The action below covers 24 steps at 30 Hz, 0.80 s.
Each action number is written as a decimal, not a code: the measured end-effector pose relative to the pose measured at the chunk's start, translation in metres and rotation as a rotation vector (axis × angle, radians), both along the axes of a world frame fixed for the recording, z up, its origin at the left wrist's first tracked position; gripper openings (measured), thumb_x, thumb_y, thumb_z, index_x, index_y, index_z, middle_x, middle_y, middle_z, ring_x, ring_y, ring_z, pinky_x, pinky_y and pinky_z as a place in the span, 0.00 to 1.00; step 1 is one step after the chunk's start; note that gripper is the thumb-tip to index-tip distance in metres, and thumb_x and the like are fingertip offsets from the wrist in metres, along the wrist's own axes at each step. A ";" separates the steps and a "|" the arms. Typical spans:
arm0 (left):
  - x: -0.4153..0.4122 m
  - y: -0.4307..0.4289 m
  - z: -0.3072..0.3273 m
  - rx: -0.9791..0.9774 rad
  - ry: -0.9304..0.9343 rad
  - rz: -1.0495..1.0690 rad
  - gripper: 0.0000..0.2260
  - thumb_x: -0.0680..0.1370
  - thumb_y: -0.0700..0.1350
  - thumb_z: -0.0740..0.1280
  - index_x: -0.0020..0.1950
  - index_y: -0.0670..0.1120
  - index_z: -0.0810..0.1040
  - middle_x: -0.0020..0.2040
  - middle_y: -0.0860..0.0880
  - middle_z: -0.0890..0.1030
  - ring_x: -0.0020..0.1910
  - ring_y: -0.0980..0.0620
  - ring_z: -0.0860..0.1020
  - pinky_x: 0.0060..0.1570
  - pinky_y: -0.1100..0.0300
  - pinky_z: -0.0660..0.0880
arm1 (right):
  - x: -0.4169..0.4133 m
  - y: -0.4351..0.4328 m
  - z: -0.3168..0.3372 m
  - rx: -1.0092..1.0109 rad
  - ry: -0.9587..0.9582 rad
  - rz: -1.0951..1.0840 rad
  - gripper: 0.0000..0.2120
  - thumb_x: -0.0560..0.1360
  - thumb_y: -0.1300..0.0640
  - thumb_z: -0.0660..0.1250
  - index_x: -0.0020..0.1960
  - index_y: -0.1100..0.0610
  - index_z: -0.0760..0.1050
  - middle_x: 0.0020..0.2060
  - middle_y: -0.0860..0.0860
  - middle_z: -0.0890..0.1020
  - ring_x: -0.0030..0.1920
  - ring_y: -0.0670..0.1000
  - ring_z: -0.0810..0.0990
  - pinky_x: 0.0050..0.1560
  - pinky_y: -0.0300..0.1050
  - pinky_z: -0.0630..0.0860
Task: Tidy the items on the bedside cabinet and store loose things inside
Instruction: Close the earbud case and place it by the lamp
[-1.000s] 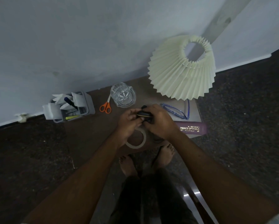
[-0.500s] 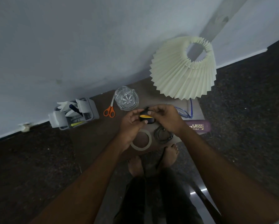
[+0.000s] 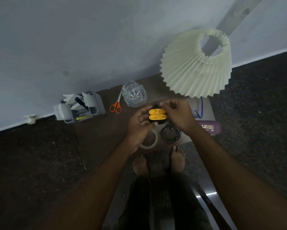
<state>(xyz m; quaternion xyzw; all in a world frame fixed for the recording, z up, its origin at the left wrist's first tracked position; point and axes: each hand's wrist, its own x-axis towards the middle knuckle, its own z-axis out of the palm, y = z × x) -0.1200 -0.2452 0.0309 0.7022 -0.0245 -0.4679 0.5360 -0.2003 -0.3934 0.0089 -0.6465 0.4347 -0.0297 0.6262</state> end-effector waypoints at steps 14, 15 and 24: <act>-0.019 0.003 -0.009 0.078 0.005 0.175 0.26 0.73 0.26 0.70 0.69 0.41 0.73 0.57 0.41 0.83 0.55 0.47 0.82 0.59 0.51 0.78 | -0.016 -0.020 -0.019 -0.053 0.127 0.038 0.12 0.77 0.68 0.64 0.45 0.52 0.78 0.41 0.52 0.84 0.42 0.54 0.84 0.45 0.51 0.84; -0.018 0.007 -0.010 0.091 -0.001 0.181 0.26 0.73 0.26 0.70 0.70 0.41 0.72 0.58 0.40 0.83 0.56 0.46 0.82 0.59 0.50 0.78 | -0.017 -0.021 -0.021 -0.080 0.144 0.058 0.12 0.77 0.68 0.65 0.45 0.52 0.79 0.41 0.51 0.84 0.43 0.53 0.84 0.46 0.51 0.84; -0.008 0.026 -0.017 0.141 -0.047 0.160 0.27 0.73 0.25 0.69 0.70 0.41 0.72 0.57 0.42 0.82 0.53 0.50 0.82 0.57 0.54 0.79 | -0.020 -0.026 -0.025 -0.210 0.204 0.113 0.07 0.76 0.66 0.68 0.52 0.59 0.81 0.43 0.51 0.85 0.45 0.50 0.84 0.52 0.53 0.83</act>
